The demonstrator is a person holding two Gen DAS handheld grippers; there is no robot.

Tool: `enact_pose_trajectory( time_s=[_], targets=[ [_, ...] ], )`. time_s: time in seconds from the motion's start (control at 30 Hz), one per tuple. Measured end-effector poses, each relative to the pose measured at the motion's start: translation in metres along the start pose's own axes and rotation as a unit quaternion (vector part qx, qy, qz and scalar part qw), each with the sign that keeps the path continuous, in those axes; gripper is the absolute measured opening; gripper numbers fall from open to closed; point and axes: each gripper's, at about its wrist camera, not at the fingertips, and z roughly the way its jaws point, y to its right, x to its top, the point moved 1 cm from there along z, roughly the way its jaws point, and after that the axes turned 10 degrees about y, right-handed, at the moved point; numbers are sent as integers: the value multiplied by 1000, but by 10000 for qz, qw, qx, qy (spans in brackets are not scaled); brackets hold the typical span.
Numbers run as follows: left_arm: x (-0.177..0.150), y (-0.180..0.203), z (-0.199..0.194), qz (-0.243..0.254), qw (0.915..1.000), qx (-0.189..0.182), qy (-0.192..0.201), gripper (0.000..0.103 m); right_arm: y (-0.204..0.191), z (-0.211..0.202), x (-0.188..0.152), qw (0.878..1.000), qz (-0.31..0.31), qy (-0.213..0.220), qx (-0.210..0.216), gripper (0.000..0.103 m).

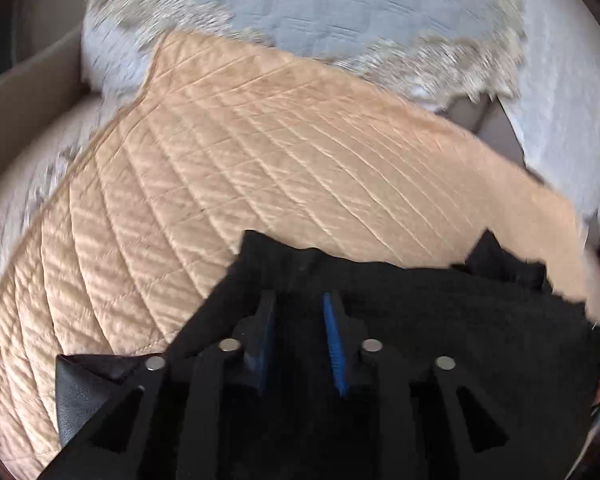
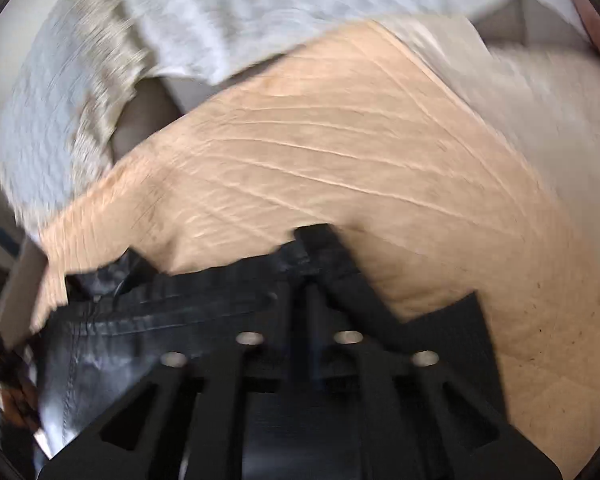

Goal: Fold large clothes

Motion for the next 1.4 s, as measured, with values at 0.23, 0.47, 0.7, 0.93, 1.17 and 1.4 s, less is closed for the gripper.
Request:
enact_pose_trajectory(
  time_s=[0.23, 0.47, 0.7, 0.93, 1.17, 1.4],
  targets=[
    [-5, -5, 5, -17, 9999, 117, 71, 14, 1, 4, -3, 9998, -107, 31, -155, 0],
    [3, -5, -1, -27, 10000, 52, -74, 14, -11, -4, 2, 9991, -193, -149, -348, 3],
    [-7, 0, -85, 436, 9974, -172, 545, 33, -38, -88, -30, 9952, -798, 372, -417, 23],
    [-43, -37, -89, 238, 9994, 95, 248, 34, -3, -93, -50, 9961, -583, 58, -656, 20],
    [-49, -21, -129, 533, 9975, 278, 369, 37, -42, -127, -55, 9943, -934, 276, -430, 21],
    [-65, -20, -147, 681, 9959, 408, 435, 42, -65, -141, -84, 9916, -1235, 208, -321, 22]
  ],
)
